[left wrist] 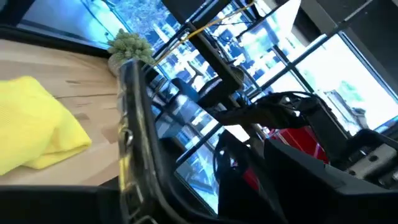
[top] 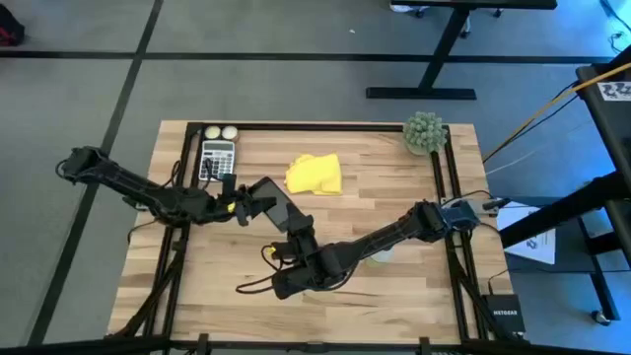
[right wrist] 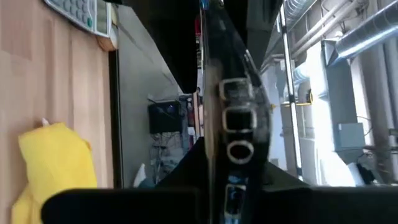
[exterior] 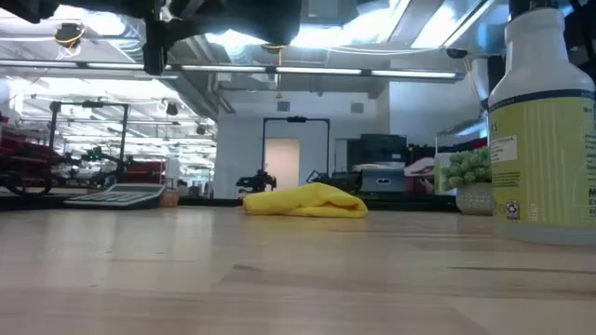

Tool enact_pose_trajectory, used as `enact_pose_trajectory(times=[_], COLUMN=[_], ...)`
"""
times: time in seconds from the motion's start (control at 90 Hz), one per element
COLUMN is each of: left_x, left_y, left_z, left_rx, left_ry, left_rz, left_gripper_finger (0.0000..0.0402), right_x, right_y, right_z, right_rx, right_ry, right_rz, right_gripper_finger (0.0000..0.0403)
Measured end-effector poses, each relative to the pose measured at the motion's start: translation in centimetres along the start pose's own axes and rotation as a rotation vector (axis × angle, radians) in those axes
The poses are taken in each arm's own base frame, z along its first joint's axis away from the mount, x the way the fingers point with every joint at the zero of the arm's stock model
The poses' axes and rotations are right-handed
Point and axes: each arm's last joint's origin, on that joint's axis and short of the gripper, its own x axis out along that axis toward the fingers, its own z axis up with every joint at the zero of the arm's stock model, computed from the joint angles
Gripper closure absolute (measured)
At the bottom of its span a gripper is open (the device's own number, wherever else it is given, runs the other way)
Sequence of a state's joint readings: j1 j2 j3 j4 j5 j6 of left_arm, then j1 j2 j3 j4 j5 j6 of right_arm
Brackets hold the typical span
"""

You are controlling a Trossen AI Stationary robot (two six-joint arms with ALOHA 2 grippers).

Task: Apply microfiber cloth
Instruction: Spray the front of the black cellphone using the white spray bottle

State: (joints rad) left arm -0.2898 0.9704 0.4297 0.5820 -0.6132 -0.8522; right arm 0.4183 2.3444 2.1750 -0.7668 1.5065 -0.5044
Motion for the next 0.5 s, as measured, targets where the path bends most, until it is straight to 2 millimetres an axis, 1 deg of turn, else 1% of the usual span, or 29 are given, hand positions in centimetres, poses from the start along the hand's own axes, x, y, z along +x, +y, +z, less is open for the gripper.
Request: enact_pose_trajectory(times=[0.211, 0.278, 0.378, 0.444, 0.5], left_x=[0.1, 0.1, 0.0, 0.0, -0.1], left_y=[-0.1, -0.2, -0.5, -0.7, -0.9], left_z=[0.3, 0.4, 0.6, 0.9, 1.1], left_rx=[-0.037, -0.057, -0.064, -0.074, -0.092], left_ry=[-0.016, -0.026, -0.045, -0.060, -0.070], left_rz=[-0.016, -0.028, -0.052, -0.073, -0.098], left_gripper_finger=[0.0316, 0.0340, 0.0360, 0.0364, 0.0366], right_x=[0.0, 0.0, -0.1, -0.7, -1.5], right_y=[0.1, 0.1, 0.0, 0.0, 0.0], right_z=[0.0, 0.0, 0.0, 0.0, 0.2], right_rx=[-0.015, -0.019, -0.006, 0.020, 0.056], right_ry=[-0.004, -0.001, 0.014, 0.010, -0.006], right_rz=[0.007, 0.002, -0.030, -0.041, -0.041], right_gripper_finger=[0.0349, 0.0337, 0.0316, 0.0300, 0.0286])
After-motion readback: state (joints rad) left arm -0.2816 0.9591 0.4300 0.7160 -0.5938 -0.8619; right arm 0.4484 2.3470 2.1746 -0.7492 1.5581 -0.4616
